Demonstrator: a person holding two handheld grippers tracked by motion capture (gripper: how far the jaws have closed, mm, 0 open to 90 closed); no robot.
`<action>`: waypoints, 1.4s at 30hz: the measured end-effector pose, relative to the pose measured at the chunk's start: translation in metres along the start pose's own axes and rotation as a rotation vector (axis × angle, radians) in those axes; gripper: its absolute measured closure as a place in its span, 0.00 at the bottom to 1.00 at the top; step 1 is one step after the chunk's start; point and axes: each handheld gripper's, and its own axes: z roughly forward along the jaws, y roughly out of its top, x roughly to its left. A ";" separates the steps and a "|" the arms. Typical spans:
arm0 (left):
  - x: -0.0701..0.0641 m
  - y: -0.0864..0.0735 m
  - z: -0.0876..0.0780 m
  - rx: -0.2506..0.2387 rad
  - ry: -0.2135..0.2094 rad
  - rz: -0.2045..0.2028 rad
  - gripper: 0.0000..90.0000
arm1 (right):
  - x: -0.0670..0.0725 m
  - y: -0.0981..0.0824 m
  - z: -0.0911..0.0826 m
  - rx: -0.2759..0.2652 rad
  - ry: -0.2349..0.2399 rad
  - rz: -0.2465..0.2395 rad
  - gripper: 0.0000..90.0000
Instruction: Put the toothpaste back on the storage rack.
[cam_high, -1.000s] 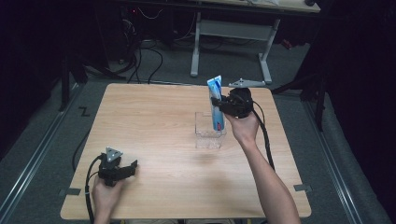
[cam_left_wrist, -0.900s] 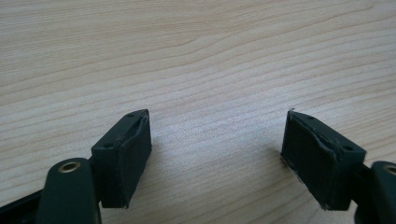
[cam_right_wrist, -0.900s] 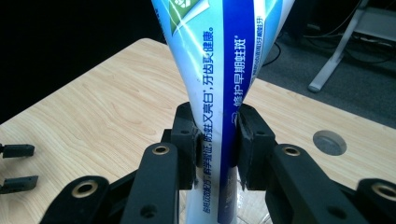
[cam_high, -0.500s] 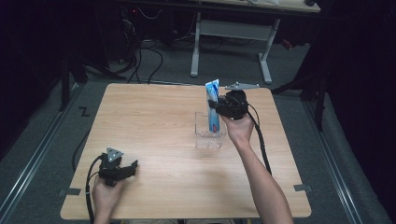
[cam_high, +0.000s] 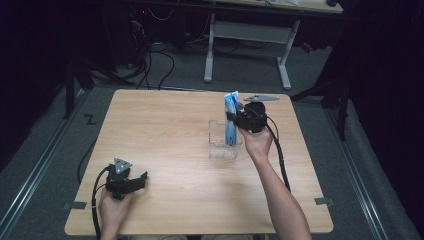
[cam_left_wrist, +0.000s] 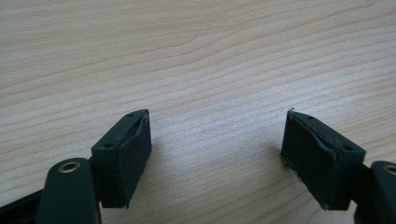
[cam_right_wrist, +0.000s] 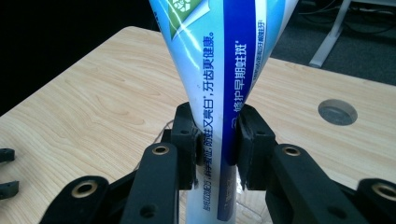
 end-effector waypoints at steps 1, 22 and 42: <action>0.000 0.000 0.000 0.000 0.000 0.000 0.27 | -0.001 -0.001 0.000 0.002 -0.001 -0.001 0.79; 0.000 0.000 0.000 -0.001 -0.003 0.004 0.27 | -0.002 -0.011 0.009 0.042 -0.022 0.020 0.79; 0.000 0.000 0.000 -0.001 0.000 0.001 0.27 | -0.012 -0.022 0.003 0.076 -0.038 0.033 0.79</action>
